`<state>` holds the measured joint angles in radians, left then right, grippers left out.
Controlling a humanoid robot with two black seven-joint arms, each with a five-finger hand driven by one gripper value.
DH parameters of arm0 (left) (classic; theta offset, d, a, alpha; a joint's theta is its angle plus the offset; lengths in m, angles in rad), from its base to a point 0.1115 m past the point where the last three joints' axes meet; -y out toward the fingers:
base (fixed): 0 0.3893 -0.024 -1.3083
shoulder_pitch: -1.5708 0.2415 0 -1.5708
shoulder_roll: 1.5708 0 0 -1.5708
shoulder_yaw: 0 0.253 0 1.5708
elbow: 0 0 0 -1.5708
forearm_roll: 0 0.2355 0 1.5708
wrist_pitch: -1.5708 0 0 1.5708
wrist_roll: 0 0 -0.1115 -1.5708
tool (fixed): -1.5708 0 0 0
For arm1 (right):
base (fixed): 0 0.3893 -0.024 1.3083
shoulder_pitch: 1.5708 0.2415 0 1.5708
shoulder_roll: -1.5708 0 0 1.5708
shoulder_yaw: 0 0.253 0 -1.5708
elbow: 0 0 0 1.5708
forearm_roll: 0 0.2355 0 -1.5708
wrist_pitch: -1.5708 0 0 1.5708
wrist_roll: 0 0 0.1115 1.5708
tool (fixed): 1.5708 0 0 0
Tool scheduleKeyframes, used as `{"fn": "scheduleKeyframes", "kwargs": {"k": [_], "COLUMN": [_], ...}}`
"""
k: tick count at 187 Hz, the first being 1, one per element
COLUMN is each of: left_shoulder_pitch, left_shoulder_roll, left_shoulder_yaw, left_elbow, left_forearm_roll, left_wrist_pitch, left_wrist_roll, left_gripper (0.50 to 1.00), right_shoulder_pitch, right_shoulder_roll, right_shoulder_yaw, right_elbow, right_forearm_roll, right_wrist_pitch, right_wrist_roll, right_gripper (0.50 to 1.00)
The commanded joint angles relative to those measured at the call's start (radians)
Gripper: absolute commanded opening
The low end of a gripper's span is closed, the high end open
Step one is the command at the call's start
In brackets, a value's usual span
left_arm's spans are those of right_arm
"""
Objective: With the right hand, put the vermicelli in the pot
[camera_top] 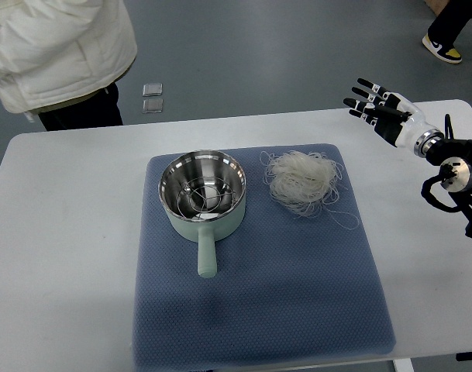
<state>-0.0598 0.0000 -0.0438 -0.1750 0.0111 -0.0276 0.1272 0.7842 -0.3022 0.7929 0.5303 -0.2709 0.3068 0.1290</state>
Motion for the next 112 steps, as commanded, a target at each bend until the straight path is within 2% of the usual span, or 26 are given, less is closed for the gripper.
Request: {"fn": "scheduleKeyframes", "kwargs": {"k": [1,112], "left_shoulder_pitch": [0.0,0.0], "left_shoulder_roll": [0.0,0.0], "left_shoulder_yaw": [-0.001,0.005], "left_elbow": [0.0,0.008], "left_forearm_roll": [0.0,0.0], "left_wrist_pitch": [0.0,0.0], "left_wrist_roll": [0.0,-0.003], "left_gripper": [1.0,1.0], "right_shoulder_pitch": [0.001,0.0], "right_shoulder_roll": [0.0,0.0], "right_shoulder_yaw": [-0.001,-0.008], "right_elbow": [-0.001,-0.001], "right_forearm_roll": [-0.001,-0.002], "right_wrist_pitch": [0.0,0.006], "right_wrist_roll": [0.0,0.0], "right_gripper": [0.928,0.928]}}
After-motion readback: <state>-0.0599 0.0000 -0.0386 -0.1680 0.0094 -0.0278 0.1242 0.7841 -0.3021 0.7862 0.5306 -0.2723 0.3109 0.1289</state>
